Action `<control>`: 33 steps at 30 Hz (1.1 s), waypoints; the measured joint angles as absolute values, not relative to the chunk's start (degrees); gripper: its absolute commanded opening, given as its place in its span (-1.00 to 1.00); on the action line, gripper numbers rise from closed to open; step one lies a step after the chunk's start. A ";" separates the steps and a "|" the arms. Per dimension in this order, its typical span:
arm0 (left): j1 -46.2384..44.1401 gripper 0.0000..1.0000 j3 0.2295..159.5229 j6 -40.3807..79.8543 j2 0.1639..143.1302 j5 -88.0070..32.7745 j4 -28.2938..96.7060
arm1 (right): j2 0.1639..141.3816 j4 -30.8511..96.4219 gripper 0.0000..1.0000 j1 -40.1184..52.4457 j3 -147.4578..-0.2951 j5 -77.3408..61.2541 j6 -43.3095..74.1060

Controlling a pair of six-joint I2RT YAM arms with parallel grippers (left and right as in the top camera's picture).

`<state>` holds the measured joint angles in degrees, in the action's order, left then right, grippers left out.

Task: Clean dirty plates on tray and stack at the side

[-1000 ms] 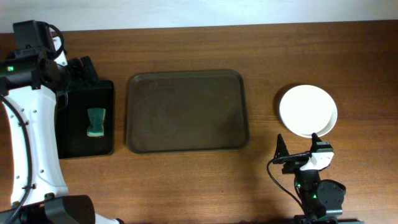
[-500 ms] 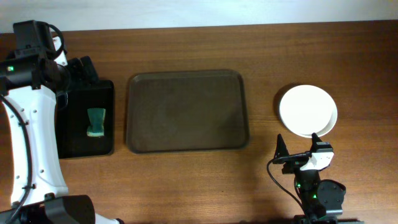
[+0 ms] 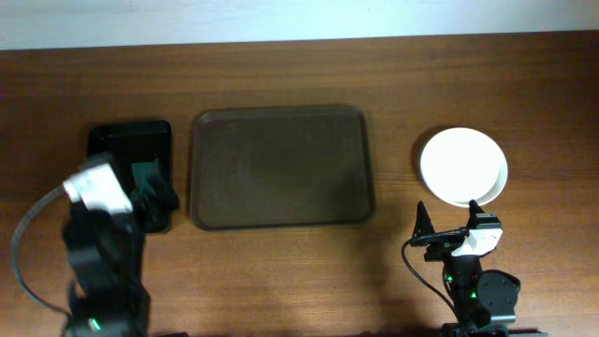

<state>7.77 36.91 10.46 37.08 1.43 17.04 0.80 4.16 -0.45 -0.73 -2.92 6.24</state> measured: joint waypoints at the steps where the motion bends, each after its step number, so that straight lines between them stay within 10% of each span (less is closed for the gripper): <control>1: 7.77 0.98 30.65 9.98 32.27 0.78 11.05 | 0.80 4.21 0.97 -0.45 -0.73 -2.92 6.17; 9: 4.23 0.98 4.89 -2.85 5.56 -2.20 1.10 | 0.80 4.21 0.97 -0.45 -0.73 -2.92 6.24; 33: 4.23 0.98 0.80 -10.33 0.89 -1.93 4.34 | 0.80 4.23 0.97 -0.45 -0.73 -2.92 6.22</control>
